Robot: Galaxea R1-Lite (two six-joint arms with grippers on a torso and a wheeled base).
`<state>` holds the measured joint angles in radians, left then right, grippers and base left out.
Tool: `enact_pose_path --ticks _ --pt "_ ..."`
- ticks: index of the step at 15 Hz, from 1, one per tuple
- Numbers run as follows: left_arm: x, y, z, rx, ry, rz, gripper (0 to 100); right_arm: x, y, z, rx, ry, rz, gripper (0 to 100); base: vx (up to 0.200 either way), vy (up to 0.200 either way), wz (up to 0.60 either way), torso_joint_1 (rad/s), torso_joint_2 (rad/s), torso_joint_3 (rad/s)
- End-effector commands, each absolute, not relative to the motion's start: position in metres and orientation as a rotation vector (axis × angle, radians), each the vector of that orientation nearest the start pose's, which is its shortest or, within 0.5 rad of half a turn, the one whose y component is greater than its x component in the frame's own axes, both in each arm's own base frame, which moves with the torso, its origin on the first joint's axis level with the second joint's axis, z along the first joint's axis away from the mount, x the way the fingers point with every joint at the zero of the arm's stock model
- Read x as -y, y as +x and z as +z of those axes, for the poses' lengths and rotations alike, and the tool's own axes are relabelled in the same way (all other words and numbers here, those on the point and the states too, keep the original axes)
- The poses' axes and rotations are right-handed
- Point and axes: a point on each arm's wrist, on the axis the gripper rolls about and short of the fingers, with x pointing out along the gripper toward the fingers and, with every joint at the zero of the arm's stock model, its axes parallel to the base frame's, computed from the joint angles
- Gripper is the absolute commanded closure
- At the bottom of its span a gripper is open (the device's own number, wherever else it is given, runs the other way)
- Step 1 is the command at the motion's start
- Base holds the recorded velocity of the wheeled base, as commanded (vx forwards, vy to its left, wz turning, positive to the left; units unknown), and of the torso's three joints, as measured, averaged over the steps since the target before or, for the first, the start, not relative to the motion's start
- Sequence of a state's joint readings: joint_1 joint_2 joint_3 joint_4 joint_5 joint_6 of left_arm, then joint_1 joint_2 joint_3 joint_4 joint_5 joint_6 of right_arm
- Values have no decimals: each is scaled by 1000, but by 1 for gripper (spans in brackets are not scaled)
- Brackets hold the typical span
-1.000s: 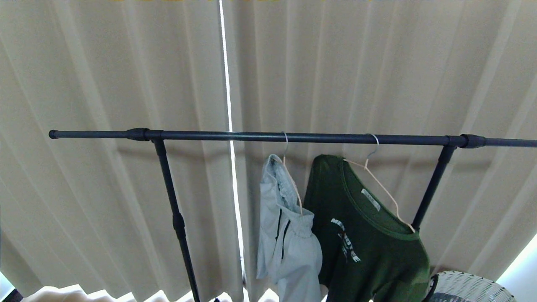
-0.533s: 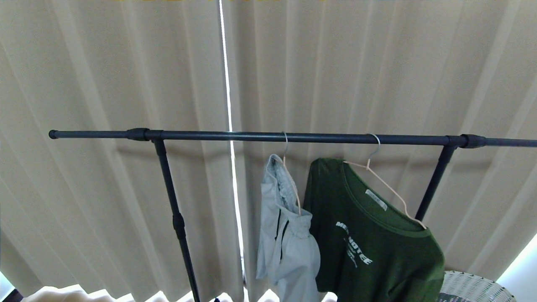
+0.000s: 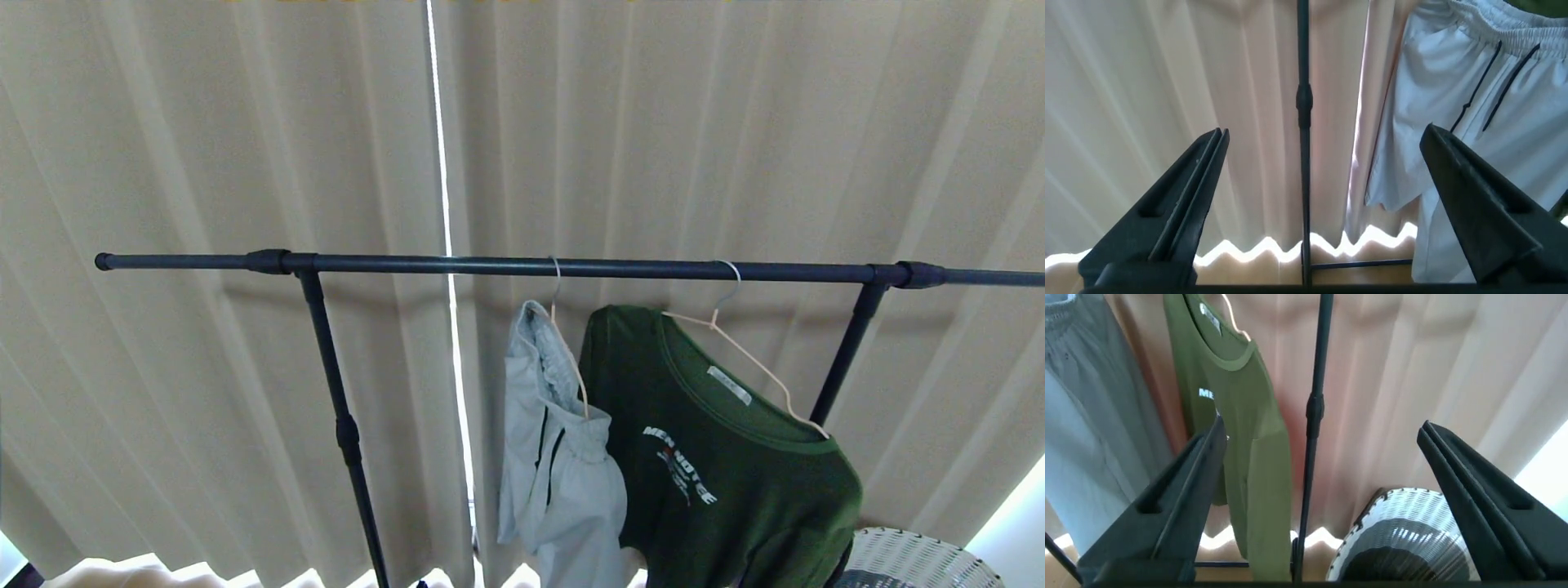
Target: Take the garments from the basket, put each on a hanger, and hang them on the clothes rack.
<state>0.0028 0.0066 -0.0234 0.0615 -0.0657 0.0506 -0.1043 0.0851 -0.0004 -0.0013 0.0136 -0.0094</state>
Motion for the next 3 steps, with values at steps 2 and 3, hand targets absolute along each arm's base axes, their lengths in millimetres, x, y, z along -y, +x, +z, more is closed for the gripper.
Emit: enact_pose_path --ticks 2,3 --pt "2 -24 76 -46 49 -64 0 -2 -16 77 -89 -2 -90 0 0 0 0 0 0 0" --pt "2 -24 76 -46 49 -63 0 -2 -16 77 -91 -2 -90 0 0 0 0 0 0 0"
